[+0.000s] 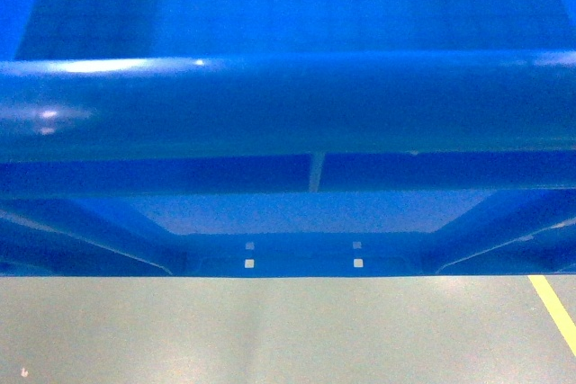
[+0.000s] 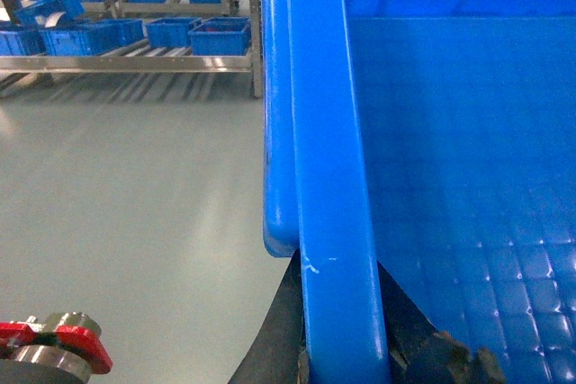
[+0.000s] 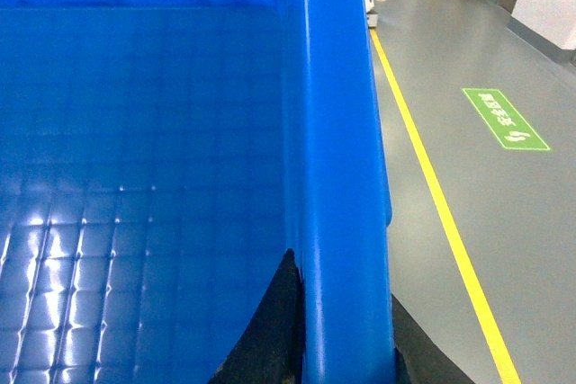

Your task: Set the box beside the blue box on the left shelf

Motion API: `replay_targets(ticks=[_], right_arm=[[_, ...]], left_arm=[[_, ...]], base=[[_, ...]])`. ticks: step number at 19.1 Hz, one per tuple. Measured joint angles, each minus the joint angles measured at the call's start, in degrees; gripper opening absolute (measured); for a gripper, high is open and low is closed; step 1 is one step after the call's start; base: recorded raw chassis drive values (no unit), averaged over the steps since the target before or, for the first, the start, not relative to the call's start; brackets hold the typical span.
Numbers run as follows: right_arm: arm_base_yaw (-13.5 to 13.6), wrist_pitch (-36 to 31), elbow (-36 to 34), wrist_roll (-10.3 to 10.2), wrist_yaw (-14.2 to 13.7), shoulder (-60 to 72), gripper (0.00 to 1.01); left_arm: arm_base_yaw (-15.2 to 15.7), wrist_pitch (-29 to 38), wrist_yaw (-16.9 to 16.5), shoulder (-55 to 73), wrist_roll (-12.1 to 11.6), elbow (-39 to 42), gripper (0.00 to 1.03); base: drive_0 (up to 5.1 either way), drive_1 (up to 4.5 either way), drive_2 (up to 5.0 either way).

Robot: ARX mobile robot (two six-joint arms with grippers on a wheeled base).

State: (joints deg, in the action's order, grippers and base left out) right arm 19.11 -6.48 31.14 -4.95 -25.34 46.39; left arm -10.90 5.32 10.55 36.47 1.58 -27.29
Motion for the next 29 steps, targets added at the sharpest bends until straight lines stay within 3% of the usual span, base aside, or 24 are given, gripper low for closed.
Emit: replay_targets(ticks=[29], right_arm=[[0.0,-0.2,0.0,0.0,0.0,0.0,0.09]], left_arm=[[0.0,0.2,0.0,-0.1,-0.1,0.0,0.07]], base=[[0.0,3.99,-4.0]])
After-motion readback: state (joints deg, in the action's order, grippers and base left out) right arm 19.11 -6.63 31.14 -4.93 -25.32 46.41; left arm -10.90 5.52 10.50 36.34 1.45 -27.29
